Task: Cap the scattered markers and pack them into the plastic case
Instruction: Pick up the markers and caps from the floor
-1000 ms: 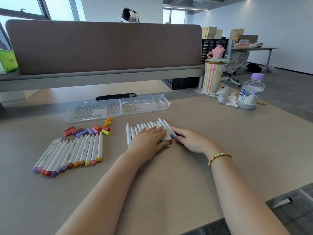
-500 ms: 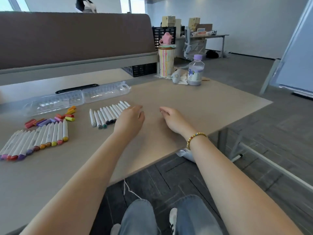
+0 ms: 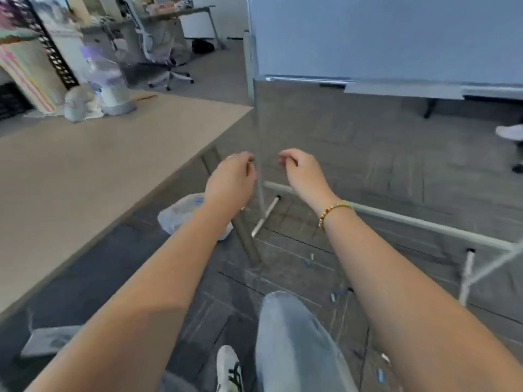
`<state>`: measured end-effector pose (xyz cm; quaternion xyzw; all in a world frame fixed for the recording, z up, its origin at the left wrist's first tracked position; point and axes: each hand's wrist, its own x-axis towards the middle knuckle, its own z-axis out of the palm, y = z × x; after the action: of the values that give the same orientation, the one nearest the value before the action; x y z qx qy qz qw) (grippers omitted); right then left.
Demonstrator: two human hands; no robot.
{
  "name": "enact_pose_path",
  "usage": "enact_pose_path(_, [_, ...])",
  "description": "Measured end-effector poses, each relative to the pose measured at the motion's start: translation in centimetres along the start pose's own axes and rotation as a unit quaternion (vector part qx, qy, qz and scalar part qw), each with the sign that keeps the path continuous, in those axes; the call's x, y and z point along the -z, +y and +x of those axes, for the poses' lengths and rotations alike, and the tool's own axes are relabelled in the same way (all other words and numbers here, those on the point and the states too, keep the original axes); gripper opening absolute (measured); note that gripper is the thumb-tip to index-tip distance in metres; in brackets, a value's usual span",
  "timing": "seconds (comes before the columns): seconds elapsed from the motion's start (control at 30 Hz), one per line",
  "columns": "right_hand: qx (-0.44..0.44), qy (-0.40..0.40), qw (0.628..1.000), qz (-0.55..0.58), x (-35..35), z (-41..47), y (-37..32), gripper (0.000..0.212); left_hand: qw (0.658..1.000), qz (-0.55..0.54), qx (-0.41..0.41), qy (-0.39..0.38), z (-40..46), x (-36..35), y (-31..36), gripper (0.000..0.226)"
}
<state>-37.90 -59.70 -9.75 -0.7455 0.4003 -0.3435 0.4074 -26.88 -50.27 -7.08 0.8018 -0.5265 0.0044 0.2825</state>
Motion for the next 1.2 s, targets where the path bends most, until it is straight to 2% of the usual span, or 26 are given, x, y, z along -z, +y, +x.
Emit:
enact_pose_path(0.17, [-0.102,0.037,0.993,-0.042,4.2,0.9,11.2,0.030,0.989,0.008,-0.037,-0.145,2.2,-12.2,3.3,0.030])
enact_pose_path(0.33, [-0.207,0.044,0.975,-0.072,6.3,0.4,22.3,0.032,0.965,0.030,-0.049,-0.256,2.9,-23.1,2.6,0.028])
enact_pose_path(0.43, [-0.264,0.029,0.959,-0.096,6.2,-0.1,28.8,0.032,0.944,0.048,-0.046,-0.323,3.2,-29.8,0.8,0.030])
enact_pose_path(0.6, [-0.320,-0.038,0.936,-0.145,2.8,0.7,39.7,0.035,0.889,0.119,-0.038,-0.441,3.8,-40.3,-3.2,0.051])
enact_pose_path(0.67, [-0.334,-0.085,0.925,-0.162,0.7,1.4,44.0,0.040,0.876,0.145,-0.056,-0.456,3.8,-44.6,-5.3,0.060])
enact_pose_path(0.77, [-0.345,-0.175,0.901,-0.198,-2.4,1.7,50.4,0.059,0.858,0.188,-0.064,-0.474,3.7,-50.5,-8.2,0.067])
enact_pose_path(0.9, [-0.377,-0.261,0.856,-0.238,-5.3,0.3,57.5,0.077,0.812,0.260,-0.124,-0.507,2.9,-57.0,-10.8,0.083])
enact_pose_path(0.97, [-0.358,-0.305,0.831,-0.297,-6.2,-0.9,60.1,0.078,0.793,0.288,-0.148,-0.516,2.3,-59.9,-11.9,0.089])
enact_pose_path(1.07, [-0.356,-0.351,0.792,-0.352,-7.2,-2.7,62.7,0.081,0.793,0.291,-0.135,-0.518,1.8,-63.3,-13.0,0.093])
enact_pose_path(1.13, [-0.369,-0.358,0.781,-0.355,-8.2,-4.0,63.5,0.082,0.791,0.298,-0.143,-0.514,1.7,-65.0,-13.5,0.093])
enact_pose_path(1.2, [-0.348,-0.338,0.784,-0.387,-9.0,-5.1,63.7,0.071,0.785,0.310,-0.159,-0.512,1.7,-66.3,-13.7,0.089])
